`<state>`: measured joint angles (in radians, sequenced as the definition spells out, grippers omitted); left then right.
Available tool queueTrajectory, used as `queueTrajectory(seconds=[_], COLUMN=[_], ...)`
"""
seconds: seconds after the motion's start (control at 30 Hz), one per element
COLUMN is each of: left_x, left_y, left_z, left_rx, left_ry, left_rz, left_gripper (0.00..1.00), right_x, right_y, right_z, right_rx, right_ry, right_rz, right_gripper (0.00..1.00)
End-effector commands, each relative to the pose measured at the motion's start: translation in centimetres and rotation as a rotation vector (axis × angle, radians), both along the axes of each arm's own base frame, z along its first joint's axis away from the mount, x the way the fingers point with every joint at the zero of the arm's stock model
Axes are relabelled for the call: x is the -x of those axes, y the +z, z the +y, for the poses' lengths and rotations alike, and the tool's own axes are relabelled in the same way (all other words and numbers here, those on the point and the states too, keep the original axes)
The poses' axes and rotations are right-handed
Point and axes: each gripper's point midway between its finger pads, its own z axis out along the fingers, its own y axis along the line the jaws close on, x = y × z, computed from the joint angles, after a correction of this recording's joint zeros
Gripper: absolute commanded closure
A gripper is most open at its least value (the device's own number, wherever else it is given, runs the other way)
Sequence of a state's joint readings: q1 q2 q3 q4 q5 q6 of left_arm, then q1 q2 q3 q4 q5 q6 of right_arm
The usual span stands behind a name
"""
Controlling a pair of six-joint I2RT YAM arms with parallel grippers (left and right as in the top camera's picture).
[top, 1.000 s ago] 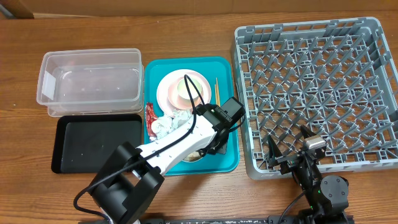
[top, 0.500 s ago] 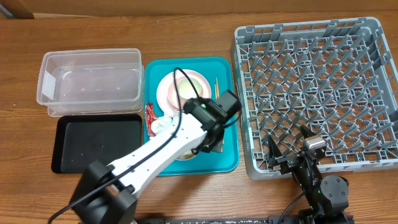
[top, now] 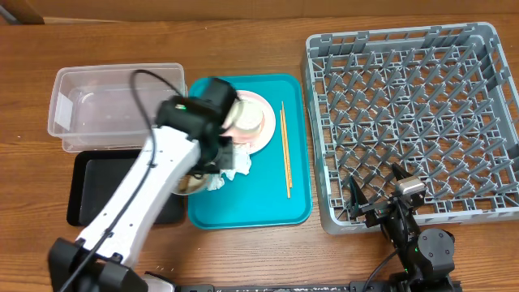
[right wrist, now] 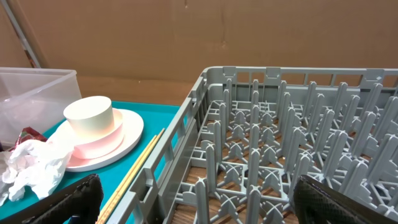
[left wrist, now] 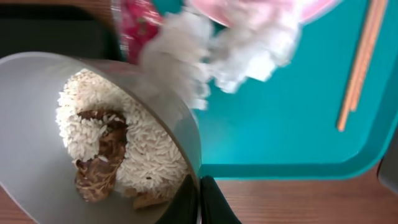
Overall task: Sort waste into correct bins and load items into the dishwasher
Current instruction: 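Lift the bowl with the left gripper and carry it over the black tray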
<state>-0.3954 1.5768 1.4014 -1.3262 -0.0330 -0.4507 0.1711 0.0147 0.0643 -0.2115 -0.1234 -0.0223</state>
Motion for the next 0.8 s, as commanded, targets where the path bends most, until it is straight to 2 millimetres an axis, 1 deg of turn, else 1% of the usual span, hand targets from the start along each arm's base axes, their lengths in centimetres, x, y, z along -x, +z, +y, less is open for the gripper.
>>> queueTrajectory(seconds=[0.0,0.1,0.13,0.3,0.43,0.57,0.77], left_x=[-1.4,-1.9,-2.1,-2.8,-3.5,-3.9,-3.9], left_y=[1.9,1.9,1.9,2.0,2.2,1.9,0.4], left_z=[3.4,6.1,7.3,10.4,12.2,13.3,14.6], left_rx=[0.023,0.032,0.059,0.153,0.217,0.295,0.474], left_ry=[0.074,0.172,0.212,0.319,0.382,0.413,0.421], left_rz=[-0.058,-0.056,-0.051,-0.065,-0.096,-0.120,-0.162], left_gripper=[0.96,0.96,0.96,0.96,0.96,0.96,0.96], right_x=[0.1,0.1,0.1,0.1,0.1,0.1,0.1], right_y=[0.3,0.4,0.3,0.3,0.3,0.3,0.3], right_z=[0.1,0.1,0.1,0.1,0.1,0.1,0.1], right_rx=[-0.002,-0.002,-0.002,-0.002,-0.002,-0.002,-0.002], right_ry=[0.005,0.005,0.005,0.005,0.005,0.005,0.005], right_rz=[-0.015,-0.015,-0.015,-0.015,-0.015,-0.015,-0.015], right_gripper=[0.00,0.00,0.00,0.00,0.00,0.00,0.00])
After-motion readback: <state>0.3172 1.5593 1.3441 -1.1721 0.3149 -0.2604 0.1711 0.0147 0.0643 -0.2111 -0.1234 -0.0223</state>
